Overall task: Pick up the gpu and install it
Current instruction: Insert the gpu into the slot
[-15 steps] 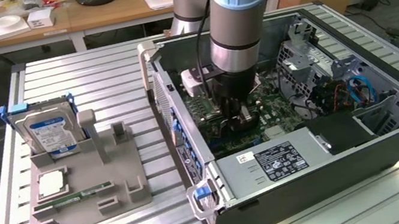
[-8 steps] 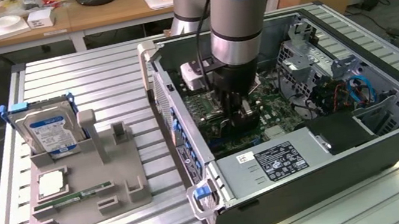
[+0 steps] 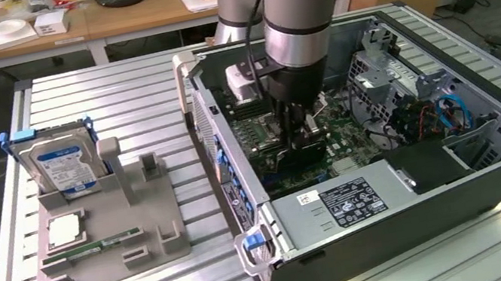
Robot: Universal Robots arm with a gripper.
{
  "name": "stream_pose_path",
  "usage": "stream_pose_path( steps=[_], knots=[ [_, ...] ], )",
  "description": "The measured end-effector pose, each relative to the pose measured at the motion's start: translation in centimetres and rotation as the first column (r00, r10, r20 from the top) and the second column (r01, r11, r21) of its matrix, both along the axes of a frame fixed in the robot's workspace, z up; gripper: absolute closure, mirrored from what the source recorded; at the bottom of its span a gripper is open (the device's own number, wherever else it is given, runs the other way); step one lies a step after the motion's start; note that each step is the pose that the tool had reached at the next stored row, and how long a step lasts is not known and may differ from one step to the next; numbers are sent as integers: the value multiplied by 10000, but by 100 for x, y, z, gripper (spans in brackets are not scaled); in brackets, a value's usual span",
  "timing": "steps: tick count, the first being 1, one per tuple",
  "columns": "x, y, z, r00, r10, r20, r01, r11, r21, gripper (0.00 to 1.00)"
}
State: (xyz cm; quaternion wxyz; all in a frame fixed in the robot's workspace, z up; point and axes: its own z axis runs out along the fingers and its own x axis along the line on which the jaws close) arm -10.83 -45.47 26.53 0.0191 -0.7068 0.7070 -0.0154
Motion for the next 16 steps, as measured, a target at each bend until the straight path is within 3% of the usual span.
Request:
stream_pose_path(
  steps=[9,14,16],
  knots=[
    [-2,0,212,10000,11,21,-11,10000,-1,67],
    [-3,0,237,10000,11,26,-11,10000,1,69],
    [-3,0,238,10000,12,26,-12,10000,0,81]
  ],
)
